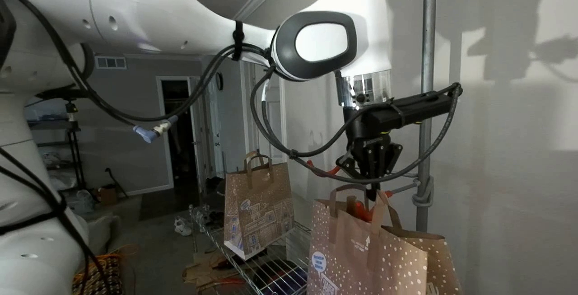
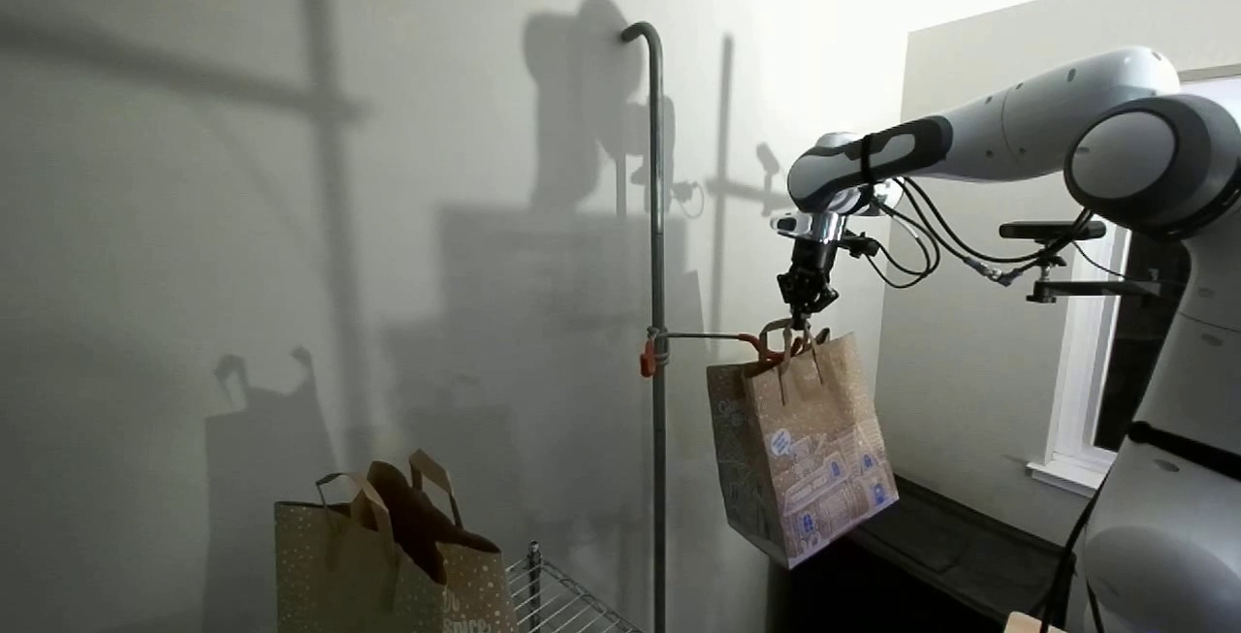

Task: Hang the paper bags on the stand.

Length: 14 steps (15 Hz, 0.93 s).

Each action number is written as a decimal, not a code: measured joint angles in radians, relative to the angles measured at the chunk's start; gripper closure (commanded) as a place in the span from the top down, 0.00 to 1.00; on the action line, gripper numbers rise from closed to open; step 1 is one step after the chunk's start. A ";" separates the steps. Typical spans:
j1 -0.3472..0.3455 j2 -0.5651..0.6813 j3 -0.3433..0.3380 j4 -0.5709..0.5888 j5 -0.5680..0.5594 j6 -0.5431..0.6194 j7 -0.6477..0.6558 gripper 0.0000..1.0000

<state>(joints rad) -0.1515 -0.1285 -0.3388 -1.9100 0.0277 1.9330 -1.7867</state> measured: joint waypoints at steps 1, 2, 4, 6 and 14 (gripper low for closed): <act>-0.003 0.002 0.000 0.006 0.011 0.000 0.005 0.04; -0.004 0.005 0.000 0.010 0.019 0.000 0.010 0.04; -0.005 0.013 0.000 0.012 0.037 0.000 0.015 0.04; -0.005 0.025 0.003 0.012 0.048 0.000 0.021 0.04; -0.005 0.062 0.029 0.013 0.049 0.000 0.072 0.47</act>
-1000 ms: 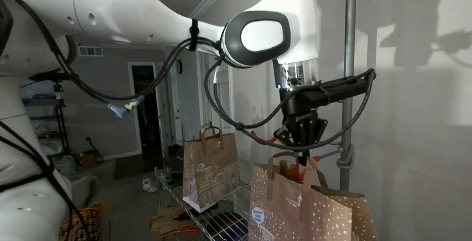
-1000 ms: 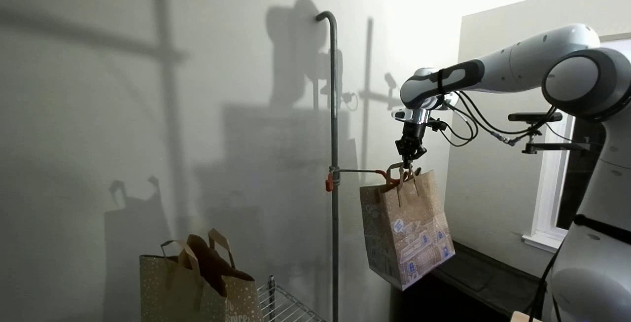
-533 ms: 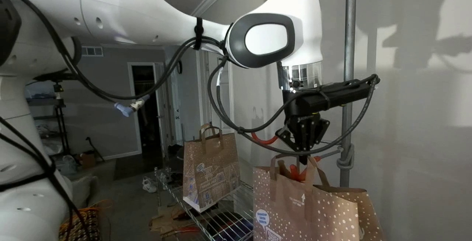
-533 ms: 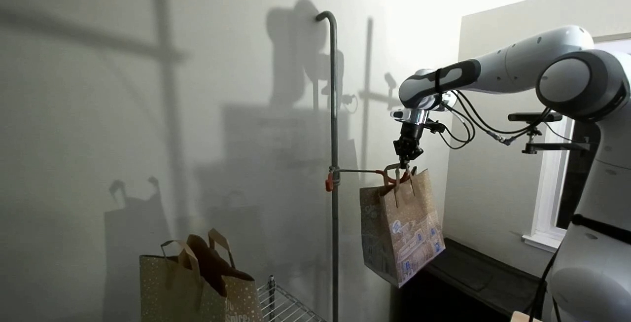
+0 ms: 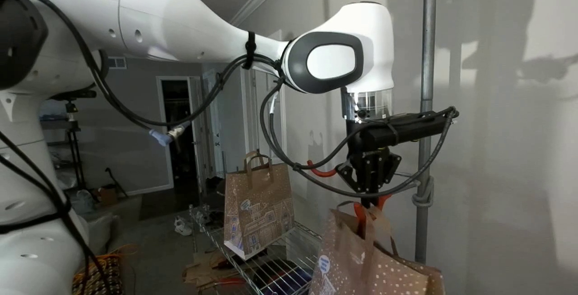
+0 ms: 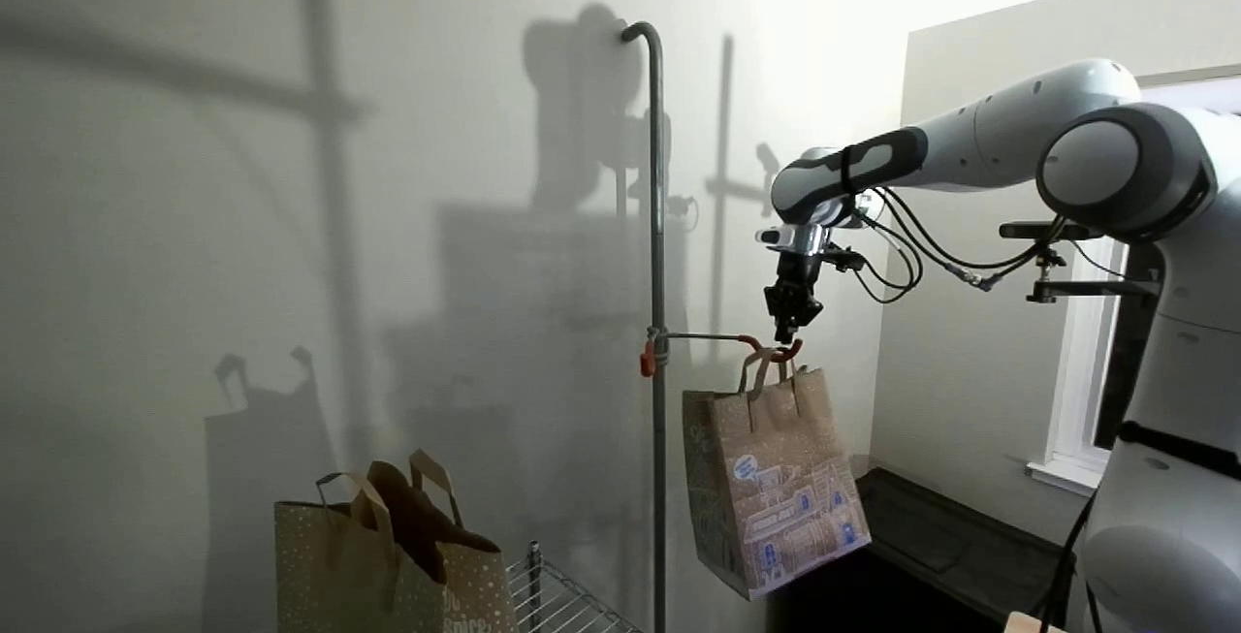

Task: Hang the paper bags on the stand.

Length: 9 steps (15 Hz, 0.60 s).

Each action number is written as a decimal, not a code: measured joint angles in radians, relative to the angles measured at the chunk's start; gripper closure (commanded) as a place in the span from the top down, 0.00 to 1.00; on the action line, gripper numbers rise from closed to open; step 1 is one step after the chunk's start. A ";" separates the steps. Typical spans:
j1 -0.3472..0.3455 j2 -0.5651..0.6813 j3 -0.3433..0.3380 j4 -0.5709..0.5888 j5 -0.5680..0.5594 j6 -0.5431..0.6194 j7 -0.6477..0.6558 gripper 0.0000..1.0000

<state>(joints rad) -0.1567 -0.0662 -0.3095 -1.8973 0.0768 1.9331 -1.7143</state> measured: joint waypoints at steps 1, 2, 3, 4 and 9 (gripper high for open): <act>0.000 0.000 0.002 0.000 0.000 0.000 0.006 0.53; -0.001 0.000 0.003 0.001 0.000 0.000 0.011 0.60; -0.001 0.000 0.004 0.002 0.000 0.000 0.014 0.66; -0.001 0.000 0.004 0.003 0.000 0.001 0.016 0.73; -0.001 -0.008 0.019 0.031 -0.001 -0.021 0.100 1.00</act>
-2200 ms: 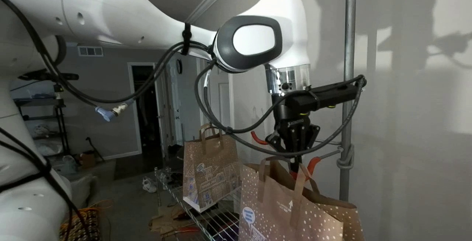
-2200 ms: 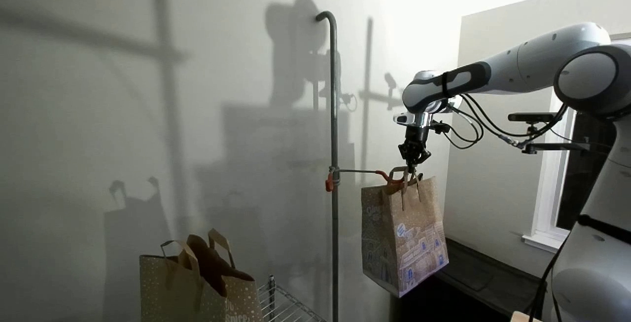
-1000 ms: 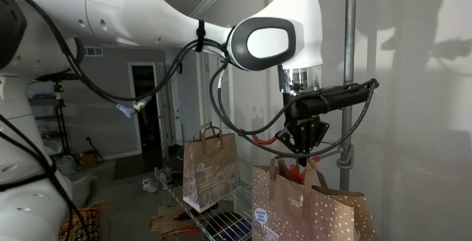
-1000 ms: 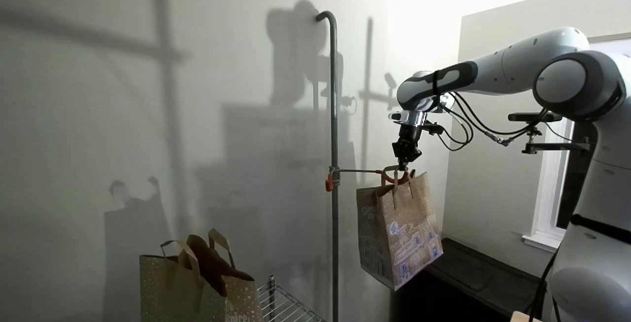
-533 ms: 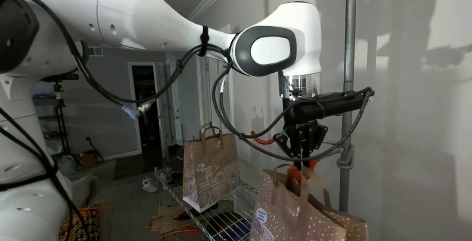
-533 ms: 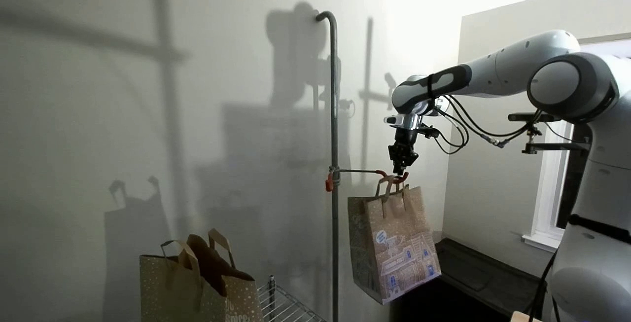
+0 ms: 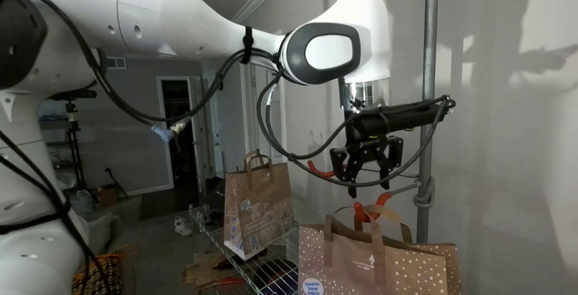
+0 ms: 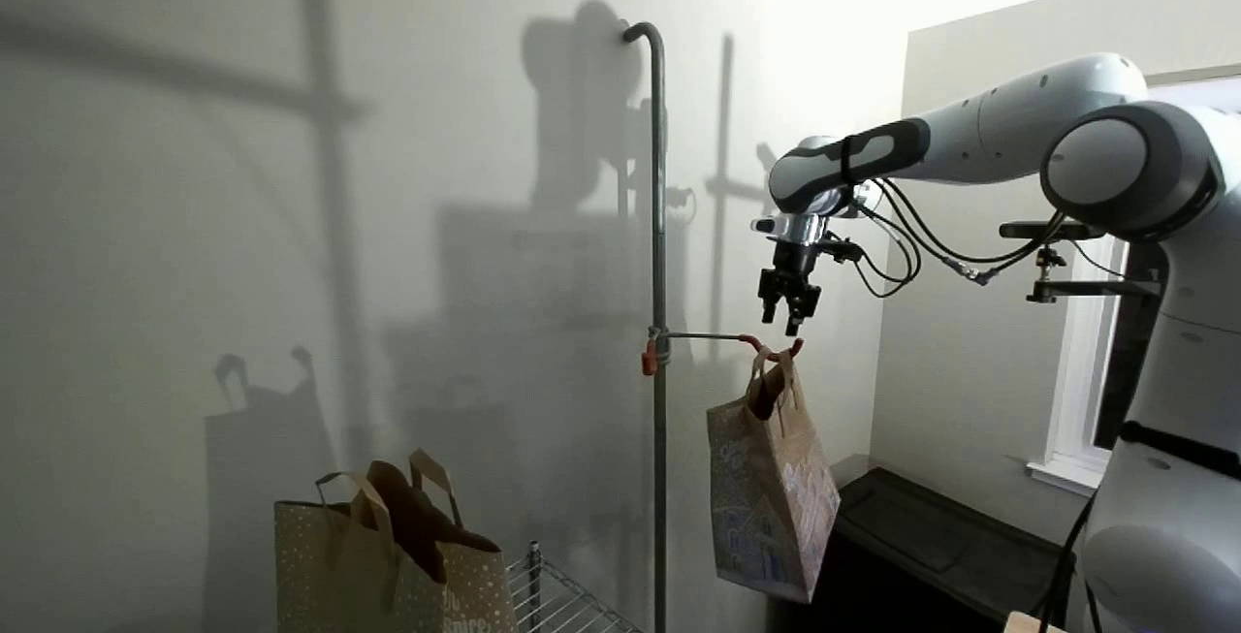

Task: Hang the paper bags on the stand.

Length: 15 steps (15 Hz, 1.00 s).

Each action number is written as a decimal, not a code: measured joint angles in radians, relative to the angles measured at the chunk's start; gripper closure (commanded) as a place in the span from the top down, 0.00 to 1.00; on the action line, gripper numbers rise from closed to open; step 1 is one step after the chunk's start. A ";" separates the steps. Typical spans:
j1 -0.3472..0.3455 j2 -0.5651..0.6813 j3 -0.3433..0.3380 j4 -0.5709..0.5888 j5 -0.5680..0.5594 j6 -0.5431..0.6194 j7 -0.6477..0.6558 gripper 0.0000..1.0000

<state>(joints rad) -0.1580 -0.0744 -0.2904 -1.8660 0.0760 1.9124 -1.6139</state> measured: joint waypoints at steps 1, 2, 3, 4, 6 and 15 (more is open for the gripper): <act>0.000 -0.010 0.008 0.010 -0.003 -0.025 0.050 1.00; 0.001 -0.021 0.018 0.021 -0.009 -0.055 0.109 1.00; 0.002 -0.036 0.031 0.034 -0.017 -0.092 0.182 1.00; 0.004 -0.050 0.046 0.046 -0.031 -0.132 0.255 1.00; 0.009 -0.079 0.083 0.070 -0.059 -0.220 0.408 1.00; 0.098 -0.110 0.296 0.048 -0.147 -0.382 1.102 1.00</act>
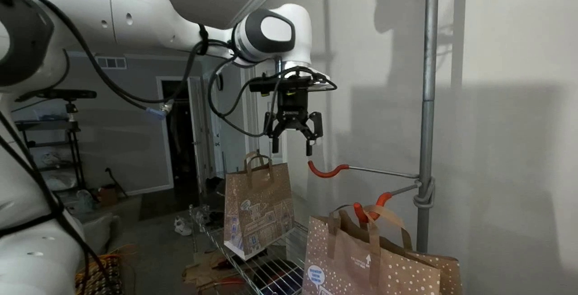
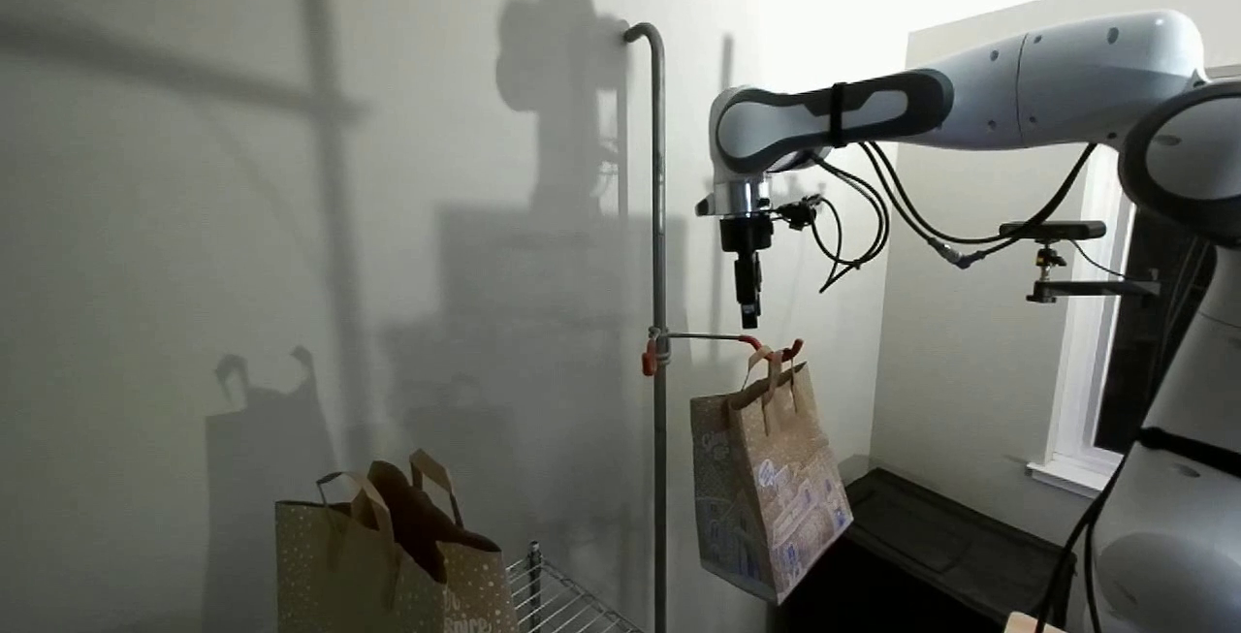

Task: Hang the paper bags on the stand.

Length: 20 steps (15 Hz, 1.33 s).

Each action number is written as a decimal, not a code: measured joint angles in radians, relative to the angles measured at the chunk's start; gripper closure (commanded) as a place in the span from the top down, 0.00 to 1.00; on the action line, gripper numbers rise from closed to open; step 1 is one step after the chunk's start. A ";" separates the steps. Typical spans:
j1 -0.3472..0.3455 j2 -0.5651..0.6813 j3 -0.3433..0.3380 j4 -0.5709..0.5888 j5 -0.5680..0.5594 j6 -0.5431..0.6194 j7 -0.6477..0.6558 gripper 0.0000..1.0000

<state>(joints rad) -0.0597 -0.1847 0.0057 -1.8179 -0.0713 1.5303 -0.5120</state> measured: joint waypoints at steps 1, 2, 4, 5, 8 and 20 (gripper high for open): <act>0.028 0.006 0.018 -0.006 0.000 -0.008 0.065 1.00; 0.053 0.014 0.035 -0.007 0.000 -0.025 0.123 1.00; 0.097 0.037 0.063 -0.002 0.003 -0.097 0.209 1.00; 0.115 0.048 0.071 0.002 0.009 -0.137 0.225 1.00; 0.148 0.070 0.080 0.011 0.023 -0.192 0.203 1.00; 0.236 0.125 0.163 0.021 0.070 -0.106 0.235 1.00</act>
<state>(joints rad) 0.1760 -0.0596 0.1692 -1.7966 -0.0015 1.4244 -0.2772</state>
